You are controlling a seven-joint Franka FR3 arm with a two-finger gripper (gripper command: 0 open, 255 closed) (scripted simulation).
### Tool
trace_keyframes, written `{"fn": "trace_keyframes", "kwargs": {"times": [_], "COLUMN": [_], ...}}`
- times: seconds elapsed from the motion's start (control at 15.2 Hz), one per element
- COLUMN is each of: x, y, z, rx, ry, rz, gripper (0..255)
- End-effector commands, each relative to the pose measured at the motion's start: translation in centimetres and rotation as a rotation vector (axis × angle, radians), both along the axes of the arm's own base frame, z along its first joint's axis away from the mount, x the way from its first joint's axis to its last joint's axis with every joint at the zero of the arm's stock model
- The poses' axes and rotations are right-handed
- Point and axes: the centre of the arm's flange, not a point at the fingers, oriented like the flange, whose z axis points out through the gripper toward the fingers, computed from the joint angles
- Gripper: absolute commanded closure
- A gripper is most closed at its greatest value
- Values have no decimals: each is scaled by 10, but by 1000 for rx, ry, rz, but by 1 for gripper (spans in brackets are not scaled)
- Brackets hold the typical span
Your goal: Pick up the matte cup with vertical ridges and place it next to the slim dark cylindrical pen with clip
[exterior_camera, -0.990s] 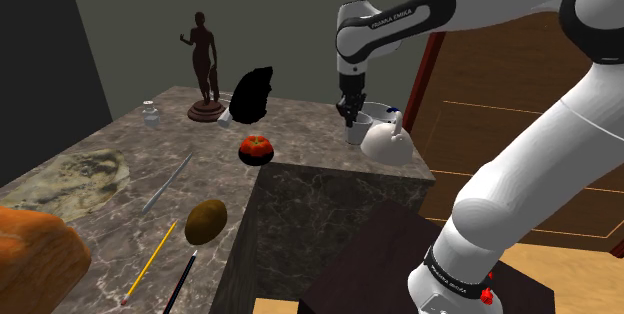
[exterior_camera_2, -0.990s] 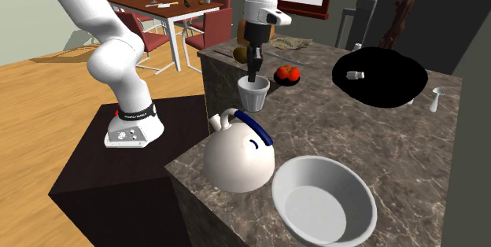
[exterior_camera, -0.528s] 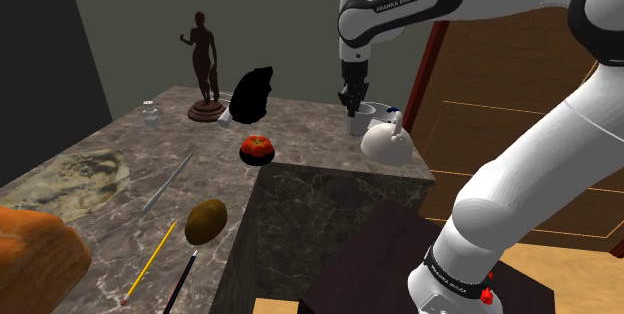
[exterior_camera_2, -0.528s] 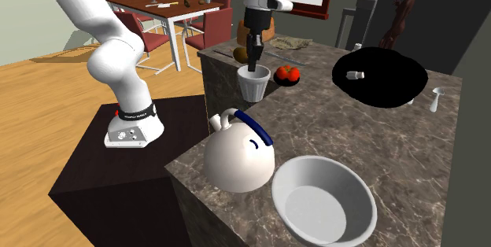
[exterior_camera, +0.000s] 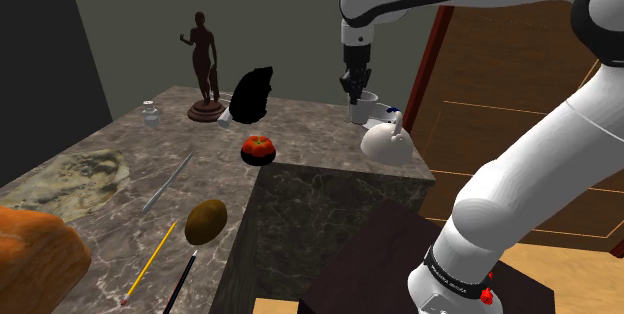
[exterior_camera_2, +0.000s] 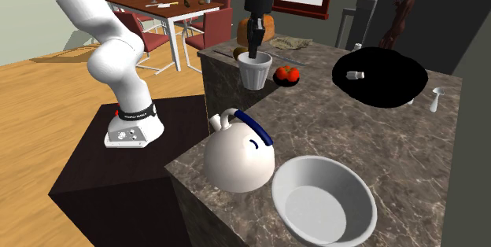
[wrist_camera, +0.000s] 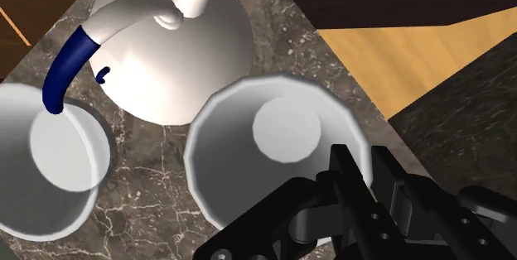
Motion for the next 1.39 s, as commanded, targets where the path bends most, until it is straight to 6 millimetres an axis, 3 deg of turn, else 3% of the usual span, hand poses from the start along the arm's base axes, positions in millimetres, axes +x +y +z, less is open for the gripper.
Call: {"fn": "trace_keyframes", "kwargs": {"times": [0.0, 1.32], "x": [-1, 60], "y": [0, 254], "z": [10, -27], "rx": [0, 0], "ry": [0, 0], "rz": [0, 0], "gripper": [255, 255]}}
